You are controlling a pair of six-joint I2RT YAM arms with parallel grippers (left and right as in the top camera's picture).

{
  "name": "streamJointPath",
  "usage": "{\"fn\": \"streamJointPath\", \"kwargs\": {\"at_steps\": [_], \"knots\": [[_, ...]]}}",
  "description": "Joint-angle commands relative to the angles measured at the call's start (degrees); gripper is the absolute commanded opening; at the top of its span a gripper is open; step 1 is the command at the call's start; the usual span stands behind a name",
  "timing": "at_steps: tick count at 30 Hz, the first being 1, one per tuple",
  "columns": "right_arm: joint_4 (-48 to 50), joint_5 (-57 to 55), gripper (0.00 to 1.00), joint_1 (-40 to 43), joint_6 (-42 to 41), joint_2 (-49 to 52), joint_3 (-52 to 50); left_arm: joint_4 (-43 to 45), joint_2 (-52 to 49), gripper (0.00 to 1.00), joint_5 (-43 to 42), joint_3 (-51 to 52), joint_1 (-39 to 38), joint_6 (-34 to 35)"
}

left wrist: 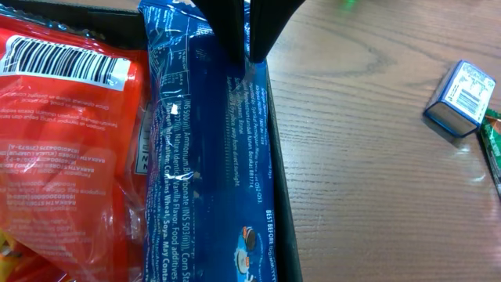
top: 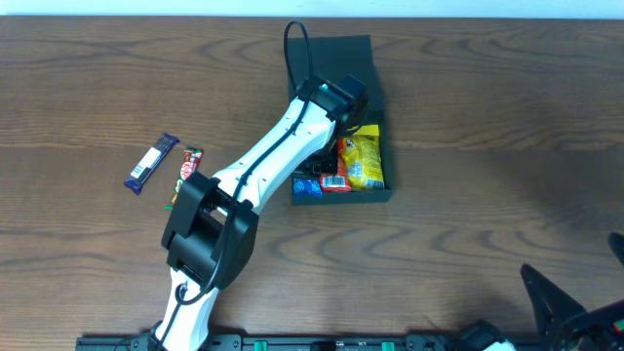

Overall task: Pack container
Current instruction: 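Push the blue bar down along the box's left wall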

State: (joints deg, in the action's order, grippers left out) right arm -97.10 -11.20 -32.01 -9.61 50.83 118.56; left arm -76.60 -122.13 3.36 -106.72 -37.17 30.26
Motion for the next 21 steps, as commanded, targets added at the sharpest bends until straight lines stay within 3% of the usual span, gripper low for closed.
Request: {"fn": "streamJointPath", "kwargs": {"at_steps": [1,13,21], "knots": [[-0.2,-0.6,0.99,-0.2,0.6,-0.3,0.5,0.5,0.2,0.06,-1.4,1.0,0.1,-1.8],[-0.2,-0.6,0.99,-0.2,0.7,-0.3,0.5,3.1,1.0,0.06,-1.3,2.5,0.5,-2.0],[-0.2,-0.6,0.99,-0.2,0.7,-0.3,0.5,3.8,12.8,0.06,2.2,2.4,0.2,-2.0]]}}
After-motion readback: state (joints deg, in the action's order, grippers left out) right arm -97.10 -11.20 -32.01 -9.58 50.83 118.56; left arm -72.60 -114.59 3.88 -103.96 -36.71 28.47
